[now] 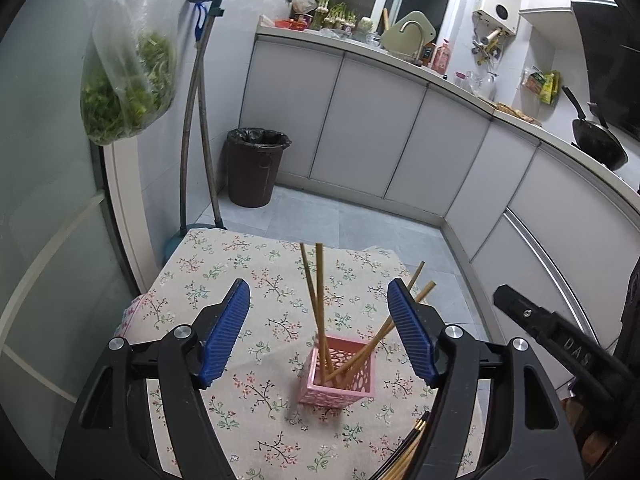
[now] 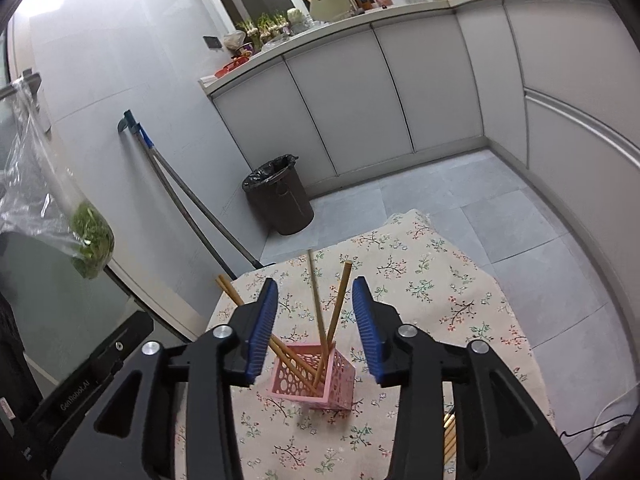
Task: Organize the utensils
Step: 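Lower chopsticks into the pink basket, opening the left tool then the right tool, then lift both open tools away from the pink basket, then reach both tools to the chopstick pile and close the left tool on a chopstick, then grasp a wooden chopstick with the right tool while the left tool lifts its chopstick, then carry both chopsticks upright over the pink basket, opening the left tool then the right tool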
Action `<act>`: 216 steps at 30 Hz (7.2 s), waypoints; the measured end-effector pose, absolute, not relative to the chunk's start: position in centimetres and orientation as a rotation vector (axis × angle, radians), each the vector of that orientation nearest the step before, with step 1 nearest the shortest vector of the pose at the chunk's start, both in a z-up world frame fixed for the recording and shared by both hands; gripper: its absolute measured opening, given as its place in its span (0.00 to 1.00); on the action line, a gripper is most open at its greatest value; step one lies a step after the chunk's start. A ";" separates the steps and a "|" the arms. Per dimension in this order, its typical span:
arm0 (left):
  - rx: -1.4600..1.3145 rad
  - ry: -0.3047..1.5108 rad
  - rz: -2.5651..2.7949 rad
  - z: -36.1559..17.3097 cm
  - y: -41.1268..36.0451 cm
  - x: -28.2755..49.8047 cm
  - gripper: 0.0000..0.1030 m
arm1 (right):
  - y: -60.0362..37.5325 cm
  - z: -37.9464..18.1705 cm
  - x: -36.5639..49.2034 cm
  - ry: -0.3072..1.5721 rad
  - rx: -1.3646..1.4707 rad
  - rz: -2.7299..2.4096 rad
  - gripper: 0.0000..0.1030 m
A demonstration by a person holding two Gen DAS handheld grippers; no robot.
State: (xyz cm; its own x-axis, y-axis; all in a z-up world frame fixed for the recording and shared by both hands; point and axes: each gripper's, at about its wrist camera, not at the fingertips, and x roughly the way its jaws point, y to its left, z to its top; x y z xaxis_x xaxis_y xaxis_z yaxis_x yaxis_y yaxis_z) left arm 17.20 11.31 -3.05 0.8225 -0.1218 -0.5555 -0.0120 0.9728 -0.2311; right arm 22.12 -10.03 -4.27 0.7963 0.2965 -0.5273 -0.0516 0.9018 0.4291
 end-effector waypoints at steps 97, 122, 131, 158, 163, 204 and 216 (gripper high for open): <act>0.128 1.387 -0.380 -27.2 -9.7 25.0 0.10 | -27.2 -24.3 14.0 1.193 0.921 -0.219 0.93; 0.081 1.060 -0.378 -15.0 0.3 13.9 0.06 | -18.9 -27.7 20.5 1.342 0.764 -0.183 0.27; 0.060 1.015 -0.390 -13.6 1.3 13.2 0.06 | -18.1 -27.8 21.0 1.300 0.662 -0.225 0.13; -0.073 0.733 -0.304 -2.6 7.1 9.8 0.06 | -17.3 -6.1 12.2 0.714 0.549 0.169 0.07; -0.114 0.651 -0.257 0.3 8.1 11.3 0.06 | -18.1 -0.9 13.1 0.576 0.562 0.186 0.07; -0.230 0.635 -0.108 -1.5 12.9 18.3 0.39 | -7.9 -4.7 22.4 0.465 0.350 0.265 0.20; -0.158 0.617 -0.141 -0.5 9.4 16.4 0.60 | -10.8 -3.0 18.7 0.471 0.277 0.169 0.49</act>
